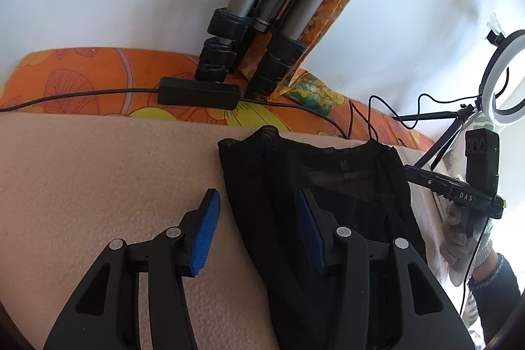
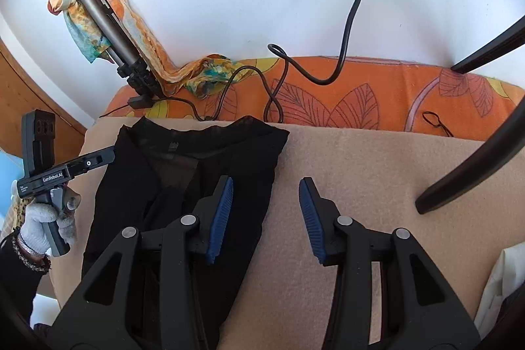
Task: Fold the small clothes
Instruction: 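Move both grippers to the collar end and grasp it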
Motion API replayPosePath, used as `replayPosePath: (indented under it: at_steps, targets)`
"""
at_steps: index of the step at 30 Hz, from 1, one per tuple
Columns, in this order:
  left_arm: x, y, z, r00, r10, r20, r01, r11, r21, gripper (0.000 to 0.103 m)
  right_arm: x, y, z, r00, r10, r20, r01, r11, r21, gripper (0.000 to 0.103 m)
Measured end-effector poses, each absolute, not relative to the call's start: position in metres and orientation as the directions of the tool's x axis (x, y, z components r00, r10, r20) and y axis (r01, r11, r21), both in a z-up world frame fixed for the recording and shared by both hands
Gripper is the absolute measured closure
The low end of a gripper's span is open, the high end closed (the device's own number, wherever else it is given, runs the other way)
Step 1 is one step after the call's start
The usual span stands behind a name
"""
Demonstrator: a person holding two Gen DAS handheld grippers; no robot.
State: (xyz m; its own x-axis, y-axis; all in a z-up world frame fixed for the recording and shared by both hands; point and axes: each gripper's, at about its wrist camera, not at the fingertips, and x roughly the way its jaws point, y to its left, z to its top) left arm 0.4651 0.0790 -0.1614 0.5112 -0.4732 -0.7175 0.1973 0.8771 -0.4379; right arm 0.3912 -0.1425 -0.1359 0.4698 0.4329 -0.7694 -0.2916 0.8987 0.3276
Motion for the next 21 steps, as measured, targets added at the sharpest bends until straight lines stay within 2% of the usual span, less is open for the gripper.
replayPosePath:
  at_steps: [6,14,16,18,20,21]
  targets:
    - [0.482,0.073,-0.160,0.491,-0.498,-0.715,0.207,0.864,-0.460,0.056,0.407,-0.137,-0.139,0.474,0.448,-0.758,-0.294,0.892,0.343,0.059]
    - [0.489,0.068,-0.160,0.510,-0.469,-0.721,0.207,0.880,-0.426,0.056,0.413,-0.134,-0.138,0.469,0.445,-0.763,-0.288,0.894,0.344,0.059]
    - [0.488,0.066,-0.160,0.515,-0.471,-0.717,0.220,0.880,-0.421,0.059,0.412,-0.131,-0.137,0.471,0.436,-0.767,-0.294,0.897,0.329,0.059]
    - [0.489,0.063,-0.161,0.518,-0.460,-0.721,0.228,0.887,-0.402,0.068,0.411,-0.125,-0.138,0.467,0.427,-0.774,-0.308,0.899,0.311,0.076]
    - [0.489,0.060,-0.163,0.526,-0.438,-0.729,0.227,0.898,-0.376,0.092,0.410,-0.121,-0.138,0.469,0.407,-0.784,-0.314,0.906,0.283,0.090]
    - [0.490,0.057,-0.165,0.529,-0.434,-0.729,0.225,0.900,-0.372,0.093,0.410,-0.119,-0.137,0.471,0.400,-0.786,-0.316,0.909,0.274,0.093]
